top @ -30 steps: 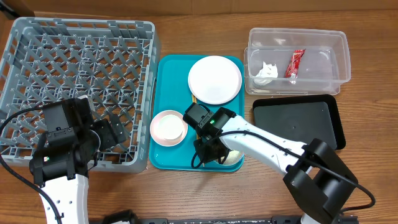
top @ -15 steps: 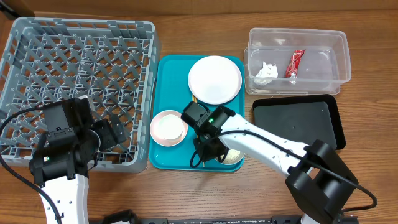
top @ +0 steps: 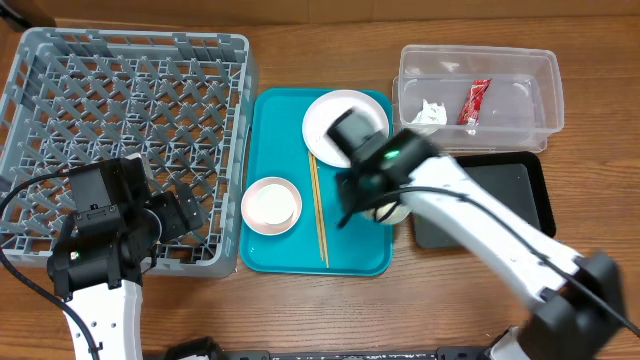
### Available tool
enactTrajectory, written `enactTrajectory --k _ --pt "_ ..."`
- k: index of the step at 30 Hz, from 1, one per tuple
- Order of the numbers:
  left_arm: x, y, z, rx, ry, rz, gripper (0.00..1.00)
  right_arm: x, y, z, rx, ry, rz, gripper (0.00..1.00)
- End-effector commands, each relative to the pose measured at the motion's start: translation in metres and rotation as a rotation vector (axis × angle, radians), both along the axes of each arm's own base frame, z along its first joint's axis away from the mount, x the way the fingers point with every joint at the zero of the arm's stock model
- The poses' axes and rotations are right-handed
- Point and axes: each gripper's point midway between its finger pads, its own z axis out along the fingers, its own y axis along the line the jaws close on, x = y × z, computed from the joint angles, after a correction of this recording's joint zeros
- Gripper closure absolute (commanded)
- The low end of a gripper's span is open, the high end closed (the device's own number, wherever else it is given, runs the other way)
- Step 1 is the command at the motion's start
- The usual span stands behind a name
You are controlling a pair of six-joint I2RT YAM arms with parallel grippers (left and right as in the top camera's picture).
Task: Sort waste into correct bins and load items into the dishwasher
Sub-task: 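Tip the rice bowl over the black tray to dump the food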
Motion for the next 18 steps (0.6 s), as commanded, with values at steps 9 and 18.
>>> enactTrajectory --k 9,18 --pt "0.004 0.002 0.009 -0.005 -0.025 0.012 0.02 0.045 -0.08 0.054 0.346 0.017 -0.216 0.96" --pt "0.004 0.002 0.009 -0.006 -0.026 0.012 0.01 0.051 -0.129 0.035 0.697 0.113 -0.334 0.96"
